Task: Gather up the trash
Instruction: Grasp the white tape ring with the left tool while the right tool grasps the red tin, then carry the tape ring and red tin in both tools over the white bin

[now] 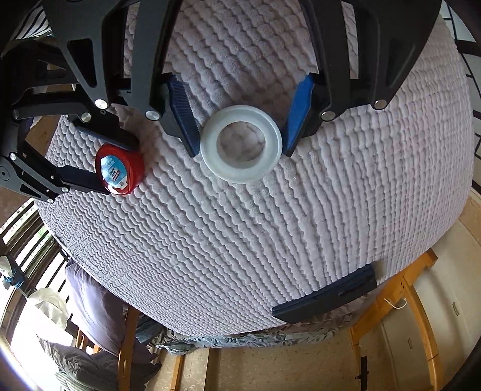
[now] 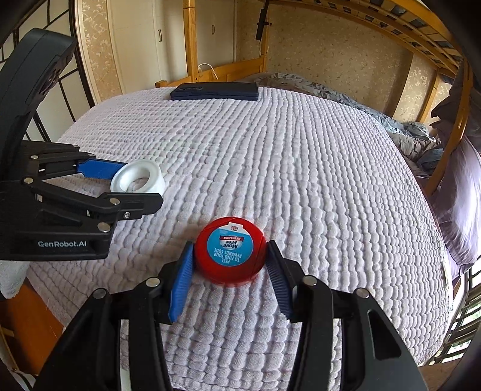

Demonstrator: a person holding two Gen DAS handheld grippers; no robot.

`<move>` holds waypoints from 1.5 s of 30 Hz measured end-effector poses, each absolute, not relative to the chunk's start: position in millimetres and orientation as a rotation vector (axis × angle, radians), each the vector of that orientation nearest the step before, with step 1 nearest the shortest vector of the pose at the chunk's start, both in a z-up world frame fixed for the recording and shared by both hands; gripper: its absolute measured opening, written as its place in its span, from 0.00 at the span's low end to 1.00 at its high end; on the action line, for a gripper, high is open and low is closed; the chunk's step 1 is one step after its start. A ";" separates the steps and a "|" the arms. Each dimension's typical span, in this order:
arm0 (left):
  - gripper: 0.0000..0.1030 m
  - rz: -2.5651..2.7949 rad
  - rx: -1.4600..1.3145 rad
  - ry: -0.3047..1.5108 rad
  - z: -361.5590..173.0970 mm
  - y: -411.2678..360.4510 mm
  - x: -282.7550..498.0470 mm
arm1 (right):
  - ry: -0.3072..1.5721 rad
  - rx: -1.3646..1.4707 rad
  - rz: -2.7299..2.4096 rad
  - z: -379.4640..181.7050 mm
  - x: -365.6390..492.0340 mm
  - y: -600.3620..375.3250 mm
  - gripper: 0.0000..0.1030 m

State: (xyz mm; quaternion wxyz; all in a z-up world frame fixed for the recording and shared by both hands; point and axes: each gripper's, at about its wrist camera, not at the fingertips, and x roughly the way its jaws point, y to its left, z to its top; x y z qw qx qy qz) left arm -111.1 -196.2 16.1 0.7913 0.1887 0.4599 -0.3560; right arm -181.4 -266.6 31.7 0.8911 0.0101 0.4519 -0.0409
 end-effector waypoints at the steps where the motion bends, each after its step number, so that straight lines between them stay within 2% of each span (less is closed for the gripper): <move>1: 0.56 -0.762 0.413 0.985 16.0 -196.7 -111.8 | 0.939 0.021 -0.082 31.6 -181.2 -266.9 0.46; 3: 0.50 -0.753 0.427 0.975 16.1 -198.4 -114.4 | 0.938 0.020 -0.076 31.9 -181.4 -267.1 0.45; 45: 0.50 -0.702 0.315 1.010 36.4 -137.6 -222.2 | 0.979 0.014 0.106 61.2 -286.8 -252.1 0.45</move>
